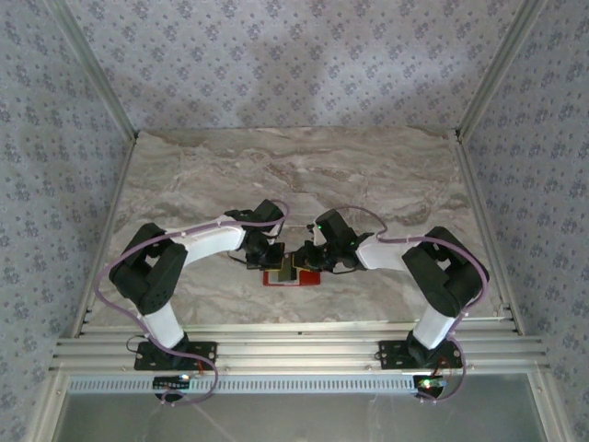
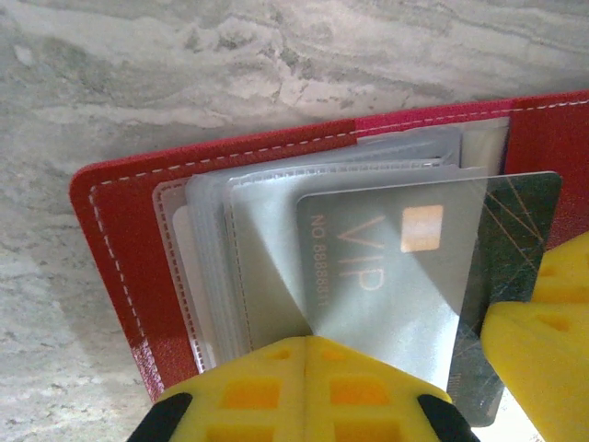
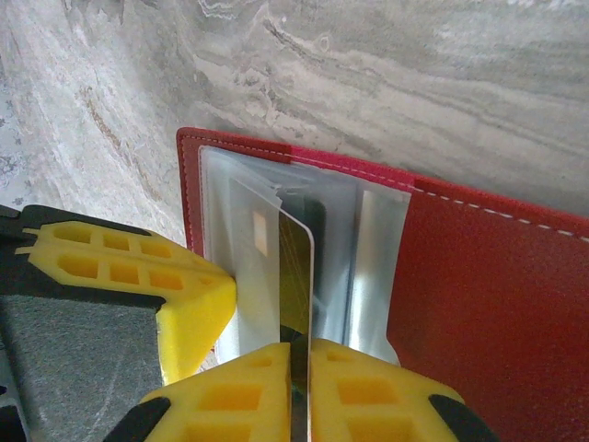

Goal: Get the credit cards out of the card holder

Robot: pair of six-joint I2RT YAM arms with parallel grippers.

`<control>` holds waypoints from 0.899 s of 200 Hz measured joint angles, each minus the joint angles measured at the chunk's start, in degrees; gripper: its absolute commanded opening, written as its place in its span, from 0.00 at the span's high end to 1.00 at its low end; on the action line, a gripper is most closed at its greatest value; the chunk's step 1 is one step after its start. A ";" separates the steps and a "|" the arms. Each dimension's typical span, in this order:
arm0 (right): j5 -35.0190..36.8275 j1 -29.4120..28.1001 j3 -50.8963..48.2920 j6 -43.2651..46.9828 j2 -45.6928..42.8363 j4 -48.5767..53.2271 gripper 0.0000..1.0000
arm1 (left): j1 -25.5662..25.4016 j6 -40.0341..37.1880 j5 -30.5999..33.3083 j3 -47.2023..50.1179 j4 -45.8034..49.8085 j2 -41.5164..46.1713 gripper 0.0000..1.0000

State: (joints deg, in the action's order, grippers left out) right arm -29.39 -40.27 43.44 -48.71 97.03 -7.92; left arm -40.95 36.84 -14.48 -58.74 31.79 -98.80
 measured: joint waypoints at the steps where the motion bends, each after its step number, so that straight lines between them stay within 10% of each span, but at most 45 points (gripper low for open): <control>1: 0.00 0.00 0.00 -0.02 0.00 -0.02 0.90 | 0.00 0.00 0.00 0.00 0.02 0.00 0.95; 180: 6.32 2.56 0.22 5.99 -16.39 17.94 0.99 | -0.11 0.02 2.08 -1.22 2.29 0.15 0.79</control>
State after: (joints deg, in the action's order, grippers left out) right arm -23.07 -37.71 43.66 -42.72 80.64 10.02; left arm -41.06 36.86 -12.40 -59.96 34.09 -98.65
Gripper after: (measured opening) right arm 0.045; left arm 0.195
